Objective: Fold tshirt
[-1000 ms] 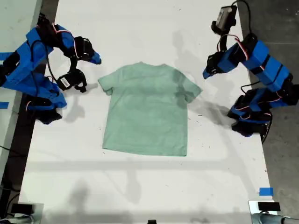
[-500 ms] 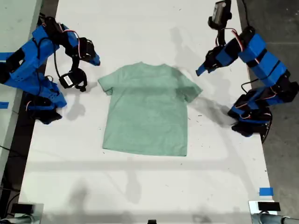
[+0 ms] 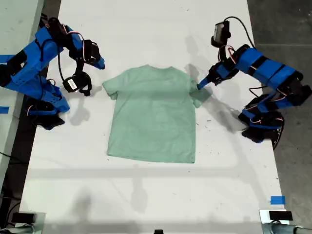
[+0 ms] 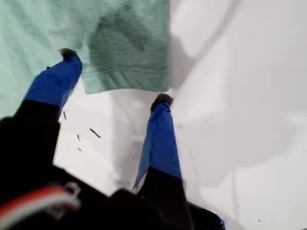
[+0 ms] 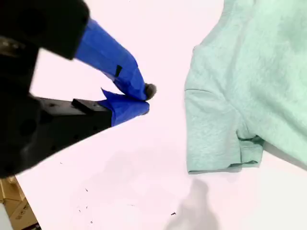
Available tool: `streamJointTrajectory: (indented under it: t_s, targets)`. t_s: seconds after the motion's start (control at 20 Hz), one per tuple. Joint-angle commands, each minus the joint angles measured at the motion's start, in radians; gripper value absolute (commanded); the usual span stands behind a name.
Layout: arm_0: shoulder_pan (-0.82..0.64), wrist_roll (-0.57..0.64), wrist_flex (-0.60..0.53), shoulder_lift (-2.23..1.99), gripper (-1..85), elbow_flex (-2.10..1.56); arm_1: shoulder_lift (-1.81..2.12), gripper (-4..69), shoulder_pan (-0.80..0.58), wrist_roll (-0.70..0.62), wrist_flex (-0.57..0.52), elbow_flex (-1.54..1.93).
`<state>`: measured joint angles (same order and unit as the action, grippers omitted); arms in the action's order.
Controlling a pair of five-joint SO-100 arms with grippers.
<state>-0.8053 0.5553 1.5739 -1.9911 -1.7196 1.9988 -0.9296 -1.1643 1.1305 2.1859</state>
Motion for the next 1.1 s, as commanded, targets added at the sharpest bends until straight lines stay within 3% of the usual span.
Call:
streamJointTrajectory:
  t_s: [0.0,0.2,0.4,0.55,0.65,0.7,1.05]
  targets:
    - [0.011,0.003,-0.009,0.002,0.1,0.035,-0.035,32.6,-0.043,-0.02,-0.117,0.038]
    - [0.009,0.005,-0.012,0.006,0.1,0.035,-0.184,32.4,-0.035,0.0,-0.175,0.035]
    - [0.008,0.005,-0.017,0.012,0.1,0.031,-0.445,30.3,-0.012,-0.005,-0.06,-0.166]
    - [0.011,0.005,-0.017,0.012,0.1,0.025,-0.525,21.0,-0.009,-0.025,-0.017,-0.25]
    - [0.012,0.005,-0.02,0.011,0.1,0.017,-0.528,6.2,-0.015,-0.028,-0.015,-0.253]
    - [0.012,0.005,-0.021,0.011,0.1,0.014,-0.526,2.3,-0.017,-0.028,-0.011,-0.256]
    - [0.011,0.006,-0.028,0.008,0.1,0.006,-0.408,-1.4,0.031,-0.006,0.196,-0.425]
